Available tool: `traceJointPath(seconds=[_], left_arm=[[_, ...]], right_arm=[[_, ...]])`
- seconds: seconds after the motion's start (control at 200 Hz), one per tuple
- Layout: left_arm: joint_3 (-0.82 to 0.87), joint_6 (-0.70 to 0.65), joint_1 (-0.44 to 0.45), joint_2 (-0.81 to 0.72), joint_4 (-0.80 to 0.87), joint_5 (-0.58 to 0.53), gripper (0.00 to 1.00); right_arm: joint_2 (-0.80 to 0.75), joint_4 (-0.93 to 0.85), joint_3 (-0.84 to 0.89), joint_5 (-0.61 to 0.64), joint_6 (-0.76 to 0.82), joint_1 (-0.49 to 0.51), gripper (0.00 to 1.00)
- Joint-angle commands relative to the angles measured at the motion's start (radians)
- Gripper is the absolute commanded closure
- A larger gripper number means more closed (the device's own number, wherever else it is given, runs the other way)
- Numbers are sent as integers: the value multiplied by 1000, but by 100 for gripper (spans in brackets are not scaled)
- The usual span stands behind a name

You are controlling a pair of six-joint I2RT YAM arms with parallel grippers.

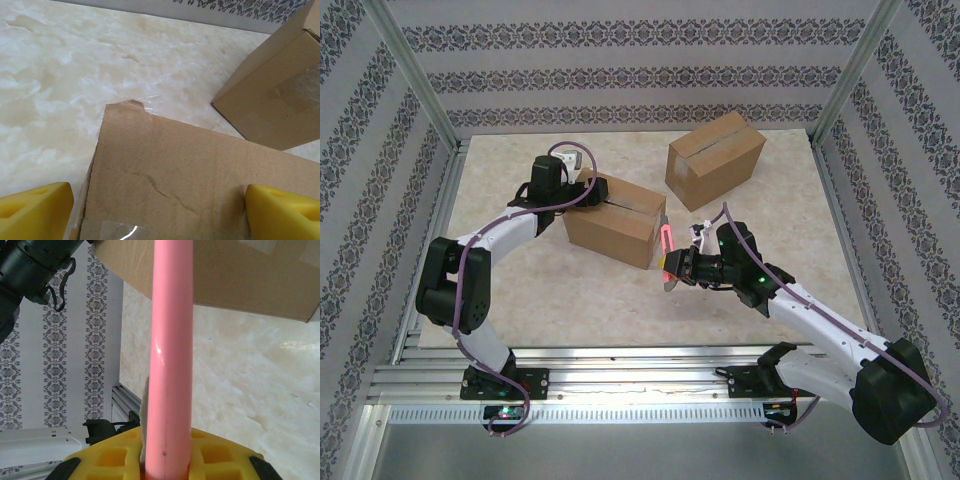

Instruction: Unpack the express box

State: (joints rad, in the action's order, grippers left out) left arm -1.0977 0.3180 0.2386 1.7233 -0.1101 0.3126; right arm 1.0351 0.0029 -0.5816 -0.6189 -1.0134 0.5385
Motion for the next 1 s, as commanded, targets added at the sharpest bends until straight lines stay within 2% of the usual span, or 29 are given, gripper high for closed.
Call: traceJointPath(seconds=[0.0, 0.994], left_arm=[[100, 17, 20, 154, 308, -12, 12], [97, 18, 20, 157, 312, -10, 12]], right_arm=[[2, 5, -31, -12, 24, -6, 100], [72, 29, -39, -25, 21, 18, 100]])
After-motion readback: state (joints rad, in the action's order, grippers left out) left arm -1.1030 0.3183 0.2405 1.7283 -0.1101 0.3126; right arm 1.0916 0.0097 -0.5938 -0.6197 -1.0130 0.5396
